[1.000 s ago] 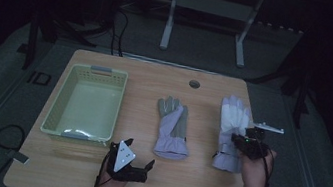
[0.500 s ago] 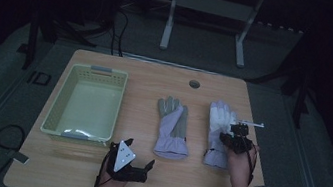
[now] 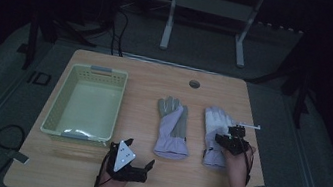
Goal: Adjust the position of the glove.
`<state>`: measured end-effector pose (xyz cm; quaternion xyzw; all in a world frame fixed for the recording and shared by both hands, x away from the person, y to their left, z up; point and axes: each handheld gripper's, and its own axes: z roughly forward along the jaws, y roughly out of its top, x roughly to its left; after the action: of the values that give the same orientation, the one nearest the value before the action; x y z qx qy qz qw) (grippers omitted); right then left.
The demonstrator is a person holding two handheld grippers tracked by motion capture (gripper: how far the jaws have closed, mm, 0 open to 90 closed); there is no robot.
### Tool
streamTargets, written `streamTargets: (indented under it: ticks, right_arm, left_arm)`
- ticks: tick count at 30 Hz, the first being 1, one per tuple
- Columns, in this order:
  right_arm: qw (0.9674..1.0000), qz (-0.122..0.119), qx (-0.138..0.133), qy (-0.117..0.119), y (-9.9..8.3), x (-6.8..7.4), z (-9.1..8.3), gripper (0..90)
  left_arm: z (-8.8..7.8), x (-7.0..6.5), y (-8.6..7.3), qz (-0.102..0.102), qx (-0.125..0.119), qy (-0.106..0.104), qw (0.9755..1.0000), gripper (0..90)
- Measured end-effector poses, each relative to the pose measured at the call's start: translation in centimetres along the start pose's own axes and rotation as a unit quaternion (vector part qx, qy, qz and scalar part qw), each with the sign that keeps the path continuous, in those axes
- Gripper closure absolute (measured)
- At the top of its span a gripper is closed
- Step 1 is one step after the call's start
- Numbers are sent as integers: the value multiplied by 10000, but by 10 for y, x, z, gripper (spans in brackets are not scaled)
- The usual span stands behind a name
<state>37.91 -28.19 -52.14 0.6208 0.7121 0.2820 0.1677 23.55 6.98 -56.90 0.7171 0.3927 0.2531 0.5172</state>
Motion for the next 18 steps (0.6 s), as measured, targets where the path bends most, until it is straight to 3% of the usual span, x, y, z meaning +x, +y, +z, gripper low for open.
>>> streamTargets:
  ticks: [4, 5, 7, 9, 11, 16, 18]
  right_arm:
    - [9997, -241, -2, 76, 5, -2, -8, 547]
    - [9990, -436, -53, 101, 7, -3, -12, 495]
    - [9986, -506, -25, 115, 8, -4, -14, 502]
    - [9978, -602, 7, 293, 10, -10, -20, 555]
    - [9973, -630, -8, 387, 10, -12, -22, 541]
    - [9927, -1061, -319, 476, 7, -17, -36, 571]
    - [9916, -1129, -409, 486, 7, -21, -41, 573]
  left_arm:
    - [0, 0, 0, -4, 2, 0, 10000, 0]
    - [0, 0, 0, -4, 1, -1, 10000, 0]
    - [0, 0, 0, 1, 2, 3, 10000, 0]
    - [0, 0, 0, 5, 1, 3, 10000, 0]
    - [0, 0, 0, 3, 2, 6, 10000, 0]
    - [0, 0, 0, 4, 1, 9, 10000, 0]
    - [0, 0, 0, 9, 2, 9, 10000, 0]
